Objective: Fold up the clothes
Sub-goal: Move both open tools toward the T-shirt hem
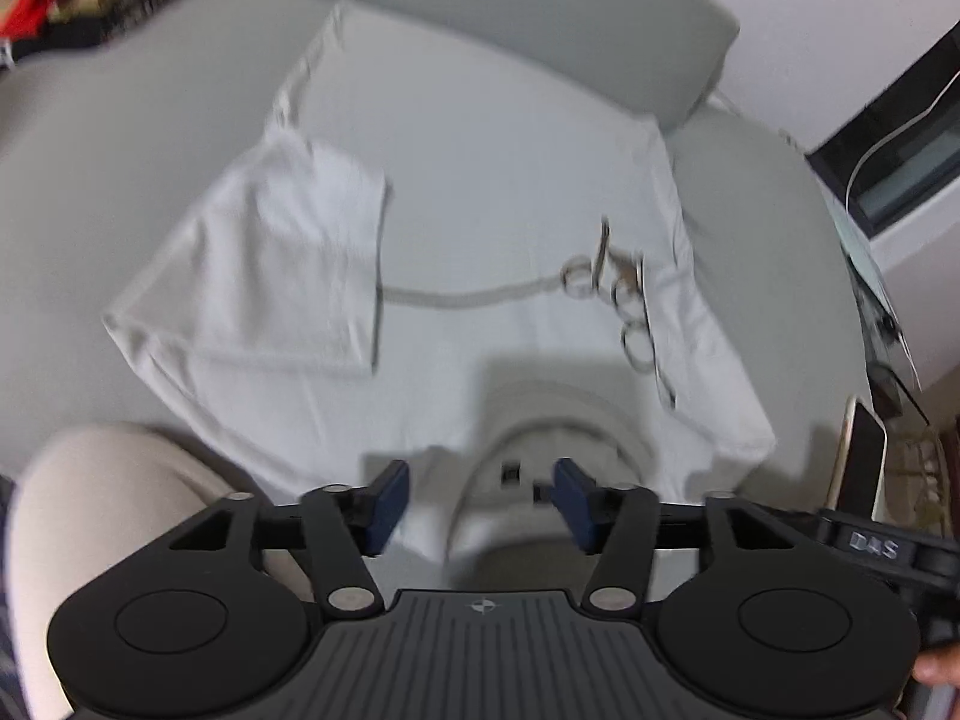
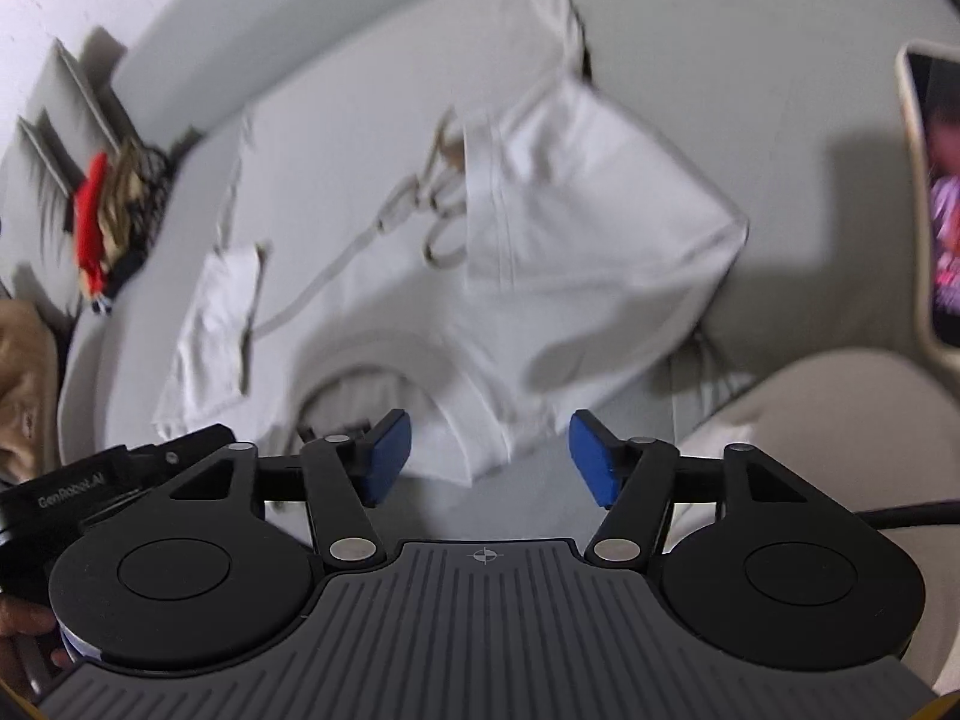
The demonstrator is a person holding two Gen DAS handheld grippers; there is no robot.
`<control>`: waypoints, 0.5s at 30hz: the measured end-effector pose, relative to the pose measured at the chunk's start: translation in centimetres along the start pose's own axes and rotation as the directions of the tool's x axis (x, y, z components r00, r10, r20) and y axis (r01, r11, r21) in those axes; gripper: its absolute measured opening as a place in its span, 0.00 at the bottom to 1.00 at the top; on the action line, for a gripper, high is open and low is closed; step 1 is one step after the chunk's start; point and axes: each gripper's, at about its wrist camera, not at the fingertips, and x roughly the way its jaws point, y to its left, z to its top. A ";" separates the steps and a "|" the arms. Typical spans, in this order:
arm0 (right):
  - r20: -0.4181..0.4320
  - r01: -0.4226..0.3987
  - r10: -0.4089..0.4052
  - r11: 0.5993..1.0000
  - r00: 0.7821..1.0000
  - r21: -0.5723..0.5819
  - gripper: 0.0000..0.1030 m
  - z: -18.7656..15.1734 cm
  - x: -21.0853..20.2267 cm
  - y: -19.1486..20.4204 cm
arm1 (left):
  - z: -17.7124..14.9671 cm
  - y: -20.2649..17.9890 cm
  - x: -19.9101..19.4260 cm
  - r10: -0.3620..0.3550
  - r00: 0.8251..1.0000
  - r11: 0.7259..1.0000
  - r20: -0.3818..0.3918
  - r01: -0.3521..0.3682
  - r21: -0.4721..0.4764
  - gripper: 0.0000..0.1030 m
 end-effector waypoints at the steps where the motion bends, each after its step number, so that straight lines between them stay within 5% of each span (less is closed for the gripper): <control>1: 0.008 -0.005 0.005 1.000 1.000 0.001 0.68 0.4 -0.3 0.1 | 0.3 -0.2 -0.4 0.011 1.000 1.000 0.021 -0.011 0.009 0.68; 15: 0.108 -0.141 0.134 0.989 0.985 0.055 0.79 3.8 -3.5 0.6 | 2.2 -1.5 -1.2 0.077 0.995 0.993 0.068 -0.083 0.085 0.70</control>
